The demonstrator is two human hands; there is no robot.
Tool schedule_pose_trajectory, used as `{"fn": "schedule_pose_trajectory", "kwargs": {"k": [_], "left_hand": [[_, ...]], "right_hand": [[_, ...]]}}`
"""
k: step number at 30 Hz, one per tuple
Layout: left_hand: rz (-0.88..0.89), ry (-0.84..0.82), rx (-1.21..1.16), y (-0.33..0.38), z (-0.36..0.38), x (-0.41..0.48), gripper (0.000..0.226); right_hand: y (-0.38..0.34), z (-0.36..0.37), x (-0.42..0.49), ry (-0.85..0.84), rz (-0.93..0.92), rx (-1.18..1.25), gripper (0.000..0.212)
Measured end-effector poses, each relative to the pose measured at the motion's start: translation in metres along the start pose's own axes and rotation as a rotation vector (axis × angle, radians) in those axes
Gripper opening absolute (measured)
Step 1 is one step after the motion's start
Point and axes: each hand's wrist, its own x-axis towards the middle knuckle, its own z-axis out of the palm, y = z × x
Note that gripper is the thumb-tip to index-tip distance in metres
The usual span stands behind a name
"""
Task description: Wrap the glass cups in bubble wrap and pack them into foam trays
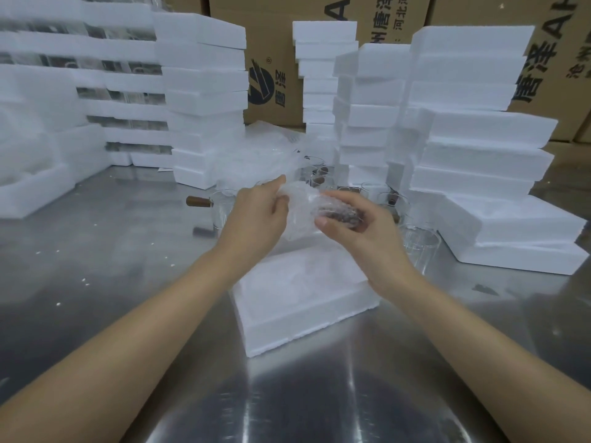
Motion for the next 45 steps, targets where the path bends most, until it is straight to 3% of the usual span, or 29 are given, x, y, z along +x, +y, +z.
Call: {"fn": "schedule_pose_trajectory", "kwargs": {"k": [4,7,9,11,13,15,17,20,23,25,28,30,34,36,40,45], "left_hand": [[-0.049,0.119,0.009,0.002,0.004,-0.003,0.02],[-0.032,0.075,-0.02,0.005,0.006,-0.004,0.022],[-0.061,0.028,-0.073,0.007,0.006,-0.001,0.012],[-0.155,-0.078,-0.287,0.013,0.003,0.0,0.011],[-0.203,-0.255,-0.494,0.015,0.003,-0.002,0.036],[-0.192,-0.426,-0.592,0.015,0.002,-0.003,0.05],[-0.167,-0.522,-0.618,0.013,0.001,-0.003,0.039],[-0.16,-0.375,-0.49,0.012,0.003,-0.003,0.009],[-0.26,-0.175,-0.425,0.011,0.011,-0.004,0.018],[-0.289,-0.102,-0.351,0.011,0.013,-0.005,0.017],[-0.22,-0.124,-0.293,0.014,0.011,-0.007,0.019],[-0.132,-0.22,-0.264,0.02,0.011,-0.009,0.023],[0.015,-0.34,-0.362,0.029,0.013,-0.017,0.026],[0.039,-0.299,-0.315,0.029,0.011,-0.019,0.022],[0.084,-0.166,-0.005,0.024,0.015,-0.017,0.043],[0.001,-0.054,-0.024,0.022,0.012,-0.012,0.033]], "right_hand": [[-0.002,0.0,-0.001,0.014,-0.041,-0.114,0.043],[-0.005,-0.002,0.002,0.096,-0.028,-0.036,0.043],[-0.009,-0.006,0.007,0.123,0.02,0.079,0.034],[-0.012,-0.01,0.01,0.102,0.102,0.261,0.024],[-0.014,-0.01,0.011,0.057,0.176,0.385,0.024],[-0.015,-0.009,0.011,0.069,0.192,0.357,0.029],[-0.014,-0.006,0.011,0.157,0.209,0.274,0.044],[-0.013,-0.002,0.009,0.179,0.159,0.115,0.041],[-0.015,0.005,0.003,0.012,0.078,0.051,0.022],[-0.014,0.008,-0.001,-0.047,-0.039,-0.168,0.018],[-0.008,0.009,-0.006,-0.031,-0.137,-0.373,0.02],[-0.008,0.008,-0.006,0.023,-0.182,-0.407,0.014],[-0.008,0.003,-0.004,0.079,-0.191,-0.366,0.022],[-0.007,0.003,-0.004,0.077,-0.183,-0.389,0.025],[-0.006,0.005,-0.006,0.026,-0.183,-0.551,0.03],[-0.011,0.007,-0.009,-0.028,-0.267,-0.655,0.032]]}}
